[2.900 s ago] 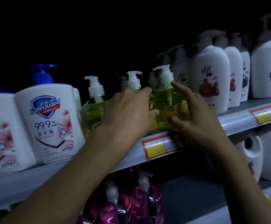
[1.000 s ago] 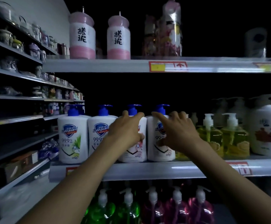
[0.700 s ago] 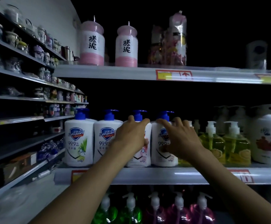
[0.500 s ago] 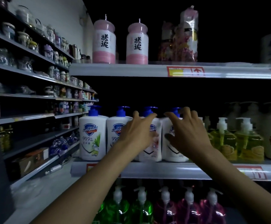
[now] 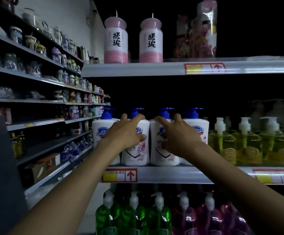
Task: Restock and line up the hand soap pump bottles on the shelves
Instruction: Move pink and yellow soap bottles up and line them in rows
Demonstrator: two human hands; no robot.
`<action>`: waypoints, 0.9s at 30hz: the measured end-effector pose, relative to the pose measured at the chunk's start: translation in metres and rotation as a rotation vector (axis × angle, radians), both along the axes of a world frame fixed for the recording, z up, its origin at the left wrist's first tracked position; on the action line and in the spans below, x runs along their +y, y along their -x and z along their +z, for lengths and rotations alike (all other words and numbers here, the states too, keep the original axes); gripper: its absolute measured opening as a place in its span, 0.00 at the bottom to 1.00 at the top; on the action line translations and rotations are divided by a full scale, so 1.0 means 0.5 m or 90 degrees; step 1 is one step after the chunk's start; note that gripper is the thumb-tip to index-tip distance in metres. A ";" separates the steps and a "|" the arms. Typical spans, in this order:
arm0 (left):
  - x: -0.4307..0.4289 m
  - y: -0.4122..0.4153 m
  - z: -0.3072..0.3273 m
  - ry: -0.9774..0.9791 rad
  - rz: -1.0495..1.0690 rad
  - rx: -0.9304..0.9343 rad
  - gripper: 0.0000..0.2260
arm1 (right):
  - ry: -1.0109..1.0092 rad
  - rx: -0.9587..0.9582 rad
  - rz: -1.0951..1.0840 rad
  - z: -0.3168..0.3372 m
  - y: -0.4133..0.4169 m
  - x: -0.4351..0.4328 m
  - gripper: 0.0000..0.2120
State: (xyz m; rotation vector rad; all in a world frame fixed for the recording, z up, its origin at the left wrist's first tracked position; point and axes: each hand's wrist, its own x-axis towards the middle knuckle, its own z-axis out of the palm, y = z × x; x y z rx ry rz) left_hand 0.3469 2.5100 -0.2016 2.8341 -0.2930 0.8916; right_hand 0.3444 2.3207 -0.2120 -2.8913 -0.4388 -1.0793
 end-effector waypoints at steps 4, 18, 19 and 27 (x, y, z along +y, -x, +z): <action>0.005 -0.005 0.004 -0.010 -0.019 0.020 0.27 | -0.008 0.011 0.002 0.001 0.000 0.005 0.43; 0.164 0.044 -0.001 -0.012 0.049 -0.079 0.27 | -0.012 -0.032 0.078 0.018 0.038 0.124 0.36; 0.172 0.034 -0.004 -0.034 0.057 -0.033 0.29 | -0.003 -0.002 0.075 0.017 0.032 0.133 0.38; 0.183 -0.003 -0.016 -0.040 0.022 -0.032 0.33 | -0.005 0.069 0.110 0.012 -0.003 0.147 0.43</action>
